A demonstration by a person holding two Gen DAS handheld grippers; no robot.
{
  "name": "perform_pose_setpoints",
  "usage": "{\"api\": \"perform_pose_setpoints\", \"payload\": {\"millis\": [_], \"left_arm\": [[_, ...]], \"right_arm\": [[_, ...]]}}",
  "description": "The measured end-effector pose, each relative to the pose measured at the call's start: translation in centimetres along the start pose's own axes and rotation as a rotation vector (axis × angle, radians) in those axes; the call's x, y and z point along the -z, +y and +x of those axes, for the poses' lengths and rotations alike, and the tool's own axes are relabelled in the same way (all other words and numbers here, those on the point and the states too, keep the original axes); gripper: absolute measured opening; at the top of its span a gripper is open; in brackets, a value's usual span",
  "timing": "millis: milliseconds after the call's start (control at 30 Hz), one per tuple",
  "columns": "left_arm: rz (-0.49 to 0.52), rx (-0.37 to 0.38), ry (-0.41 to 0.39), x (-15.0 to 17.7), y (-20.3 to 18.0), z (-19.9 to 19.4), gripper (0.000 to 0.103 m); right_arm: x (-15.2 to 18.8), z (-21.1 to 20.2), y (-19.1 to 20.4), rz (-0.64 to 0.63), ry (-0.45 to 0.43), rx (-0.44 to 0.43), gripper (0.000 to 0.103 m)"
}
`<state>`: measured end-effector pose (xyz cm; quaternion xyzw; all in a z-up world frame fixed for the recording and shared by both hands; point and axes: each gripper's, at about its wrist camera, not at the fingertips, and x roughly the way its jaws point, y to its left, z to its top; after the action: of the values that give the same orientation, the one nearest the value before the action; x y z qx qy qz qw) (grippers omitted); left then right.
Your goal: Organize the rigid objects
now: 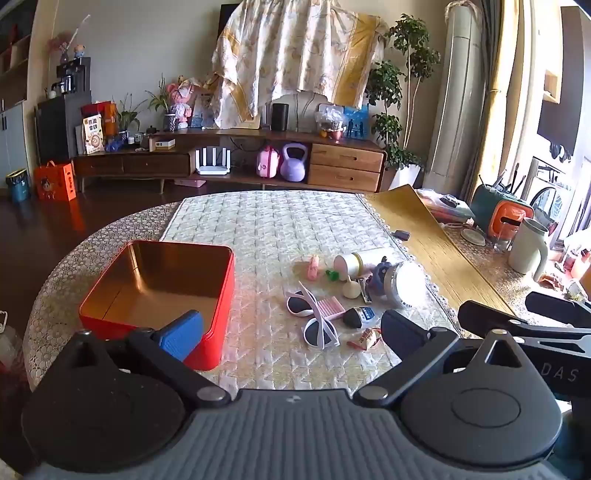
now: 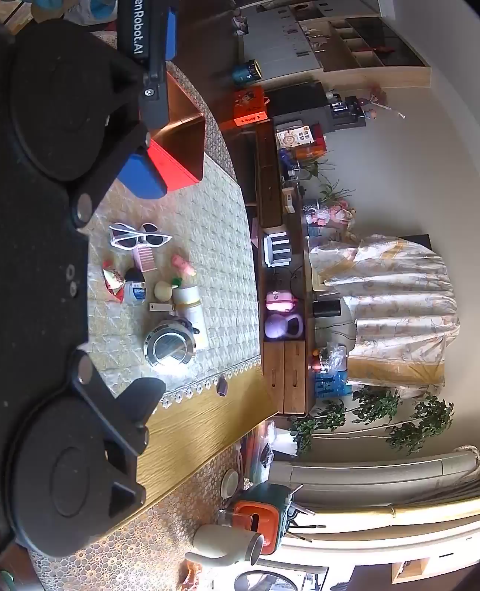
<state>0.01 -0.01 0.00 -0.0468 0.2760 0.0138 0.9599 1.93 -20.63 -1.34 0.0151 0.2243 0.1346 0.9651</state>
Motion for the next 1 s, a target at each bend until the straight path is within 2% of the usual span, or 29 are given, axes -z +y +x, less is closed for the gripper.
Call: {"api": "perform_pose_setpoints", "payload": {"millis": [567, 1000], "left_arm": [[0.017, -0.004, -0.004, -0.2, -0.4, -0.8, 0.103], [0.02, 0.004, 0.002, -0.1, -0.5, -1.3, 0.103]], "right_arm": [[-0.2, -0.6, 0.9, -0.002, -0.019, 0.016, 0.103], [-0.4, -0.7, 0.2, 0.004, -0.022, 0.01, 0.103]]}}
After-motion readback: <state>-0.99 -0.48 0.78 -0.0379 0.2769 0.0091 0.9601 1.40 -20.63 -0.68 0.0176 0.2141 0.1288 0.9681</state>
